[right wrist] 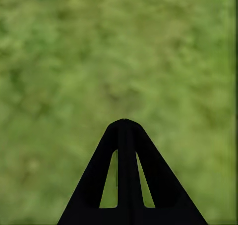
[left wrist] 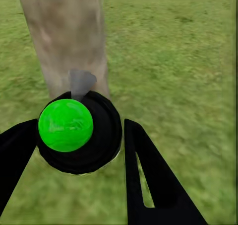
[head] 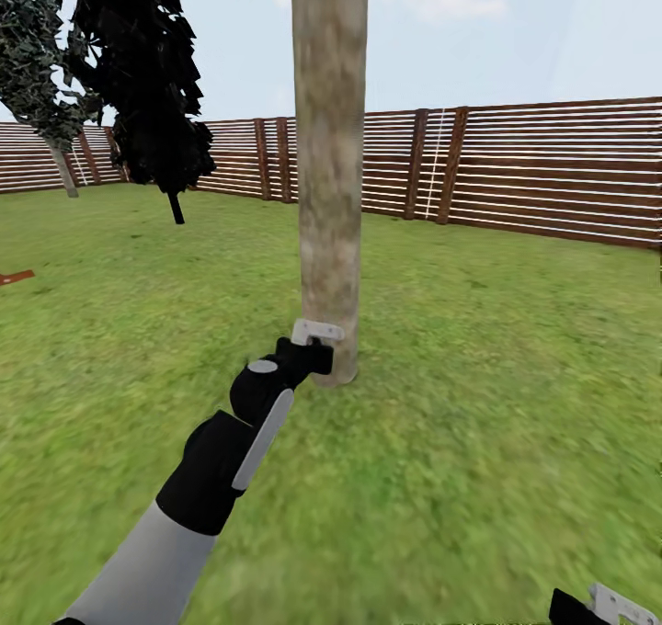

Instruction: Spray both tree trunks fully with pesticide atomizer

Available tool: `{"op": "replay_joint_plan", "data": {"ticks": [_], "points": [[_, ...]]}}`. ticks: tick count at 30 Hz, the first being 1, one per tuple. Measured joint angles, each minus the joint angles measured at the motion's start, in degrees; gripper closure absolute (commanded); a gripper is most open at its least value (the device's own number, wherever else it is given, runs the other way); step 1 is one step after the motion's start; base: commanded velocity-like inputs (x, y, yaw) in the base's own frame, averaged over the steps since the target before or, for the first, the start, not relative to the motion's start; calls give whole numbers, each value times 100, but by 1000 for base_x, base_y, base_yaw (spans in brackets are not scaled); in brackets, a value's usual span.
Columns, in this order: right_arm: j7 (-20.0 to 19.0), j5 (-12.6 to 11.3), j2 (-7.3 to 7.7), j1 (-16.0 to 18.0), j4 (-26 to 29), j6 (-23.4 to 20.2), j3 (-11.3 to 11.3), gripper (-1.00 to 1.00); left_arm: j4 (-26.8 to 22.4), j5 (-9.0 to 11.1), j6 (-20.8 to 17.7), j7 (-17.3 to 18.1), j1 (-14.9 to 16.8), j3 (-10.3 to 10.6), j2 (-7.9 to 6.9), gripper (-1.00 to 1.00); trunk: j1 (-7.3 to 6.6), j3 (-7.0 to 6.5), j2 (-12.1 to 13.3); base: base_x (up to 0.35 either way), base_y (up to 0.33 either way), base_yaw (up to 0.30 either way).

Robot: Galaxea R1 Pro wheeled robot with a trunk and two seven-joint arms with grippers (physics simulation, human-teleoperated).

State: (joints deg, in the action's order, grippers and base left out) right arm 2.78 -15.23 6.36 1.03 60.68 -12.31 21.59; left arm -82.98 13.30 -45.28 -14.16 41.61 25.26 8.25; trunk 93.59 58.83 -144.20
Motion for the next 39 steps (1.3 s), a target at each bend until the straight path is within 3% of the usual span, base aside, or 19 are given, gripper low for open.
{"op": "replay_joint_plan", "data": {"ticks": [7,11,16,24,39], "points": [[-5,0,-4,-3,6,-7,0,100,-44,-1,227,-29,-107,-26,-6,100,0,0,0,3,3,-71],[-7,-8,-4,-6,10,-6,-1,100,-39,-6,204,22,-112,-345,-6,100,-2,0,0,126,109,-245],[-7,-3,-3,-5,10,-12,-13,100,-13,14,171,42,-113,-464,-6,100,-3,0,0,252,197,-101],[0,0,-5,-6,11,-15,-24,100,-18,10,157,26,-113,-480,-7,100,-3,0,0,286,181,-7],[1,-8,-5,-6,5,-17,-22,100,25,15,170,42,-113,-422,-6,100,0,0,0,99,45,-116]]}}
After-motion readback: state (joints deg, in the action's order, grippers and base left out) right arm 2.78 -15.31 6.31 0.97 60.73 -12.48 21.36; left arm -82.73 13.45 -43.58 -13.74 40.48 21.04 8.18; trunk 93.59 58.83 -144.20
